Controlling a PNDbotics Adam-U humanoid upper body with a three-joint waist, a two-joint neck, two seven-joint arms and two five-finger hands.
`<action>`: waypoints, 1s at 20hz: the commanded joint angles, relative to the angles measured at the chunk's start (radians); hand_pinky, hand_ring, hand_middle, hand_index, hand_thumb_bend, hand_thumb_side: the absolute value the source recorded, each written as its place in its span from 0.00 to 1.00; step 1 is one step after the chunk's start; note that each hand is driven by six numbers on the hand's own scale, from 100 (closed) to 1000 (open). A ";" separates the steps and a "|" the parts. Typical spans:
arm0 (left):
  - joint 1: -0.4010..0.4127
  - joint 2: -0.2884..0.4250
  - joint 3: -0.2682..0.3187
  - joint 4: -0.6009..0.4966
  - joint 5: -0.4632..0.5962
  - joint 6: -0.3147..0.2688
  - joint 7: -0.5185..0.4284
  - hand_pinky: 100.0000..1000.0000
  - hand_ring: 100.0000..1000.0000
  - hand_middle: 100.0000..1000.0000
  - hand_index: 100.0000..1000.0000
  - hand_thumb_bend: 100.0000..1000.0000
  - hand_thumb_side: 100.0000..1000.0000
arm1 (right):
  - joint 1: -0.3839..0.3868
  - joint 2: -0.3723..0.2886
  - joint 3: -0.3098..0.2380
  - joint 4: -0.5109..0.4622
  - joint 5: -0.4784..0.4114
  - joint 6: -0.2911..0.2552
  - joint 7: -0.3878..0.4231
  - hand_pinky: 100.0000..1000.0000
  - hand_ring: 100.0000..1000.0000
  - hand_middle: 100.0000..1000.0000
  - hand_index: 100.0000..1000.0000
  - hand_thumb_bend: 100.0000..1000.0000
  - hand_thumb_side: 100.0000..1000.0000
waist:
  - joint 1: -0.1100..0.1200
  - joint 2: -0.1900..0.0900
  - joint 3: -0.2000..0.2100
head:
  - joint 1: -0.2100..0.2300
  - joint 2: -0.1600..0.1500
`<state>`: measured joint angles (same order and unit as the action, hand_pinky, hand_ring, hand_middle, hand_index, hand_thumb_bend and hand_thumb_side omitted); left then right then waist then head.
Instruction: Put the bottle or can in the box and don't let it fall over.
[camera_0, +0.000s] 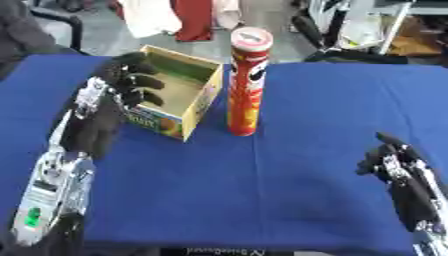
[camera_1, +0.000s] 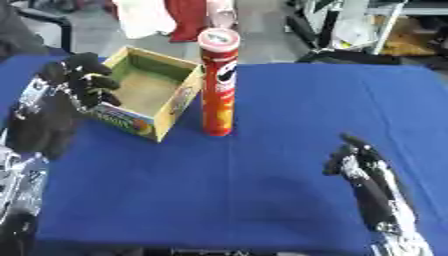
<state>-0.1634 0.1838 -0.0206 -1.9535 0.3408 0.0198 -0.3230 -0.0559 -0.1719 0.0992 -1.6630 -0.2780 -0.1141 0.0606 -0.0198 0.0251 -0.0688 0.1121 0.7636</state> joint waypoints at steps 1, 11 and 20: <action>-0.014 0.005 0.004 -0.013 0.005 -0.005 -0.002 0.55 0.63 0.63 0.78 0.00 0.65 | -0.009 -0.018 -0.007 -0.016 -0.001 -0.005 0.001 0.47 0.49 0.48 0.79 0.00 0.32 | 0.001 -0.008 -0.002 | 0.002 -0.002; -0.015 0.006 0.009 -0.013 0.006 -0.011 -0.007 0.55 0.63 0.63 0.78 0.00 0.63 | -0.024 -0.028 -0.019 -0.020 0.012 -0.013 0.004 0.47 0.49 0.49 0.80 0.00 0.33 | 0.001 -0.010 0.001 | 0.000 -0.004; -0.013 0.015 0.009 -0.015 0.014 -0.028 -0.029 0.56 0.64 0.64 0.78 0.00 0.58 | -0.386 -0.293 -0.022 -0.009 0.127 -0.004 0.042 0.52 0.55 0.57 0.87 0.02 0.39 | -0.008 -0.028 0.027 | -0.032 -0.009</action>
<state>-0.1636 0.1846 -0.0152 -1.9537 0.3465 -0.0032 -0.3459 -0.4203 -0.4006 0.0768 -1.6660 -0.1719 -0.1199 0.0874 -0.0284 0.0115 -0.0403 0.0871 0.7631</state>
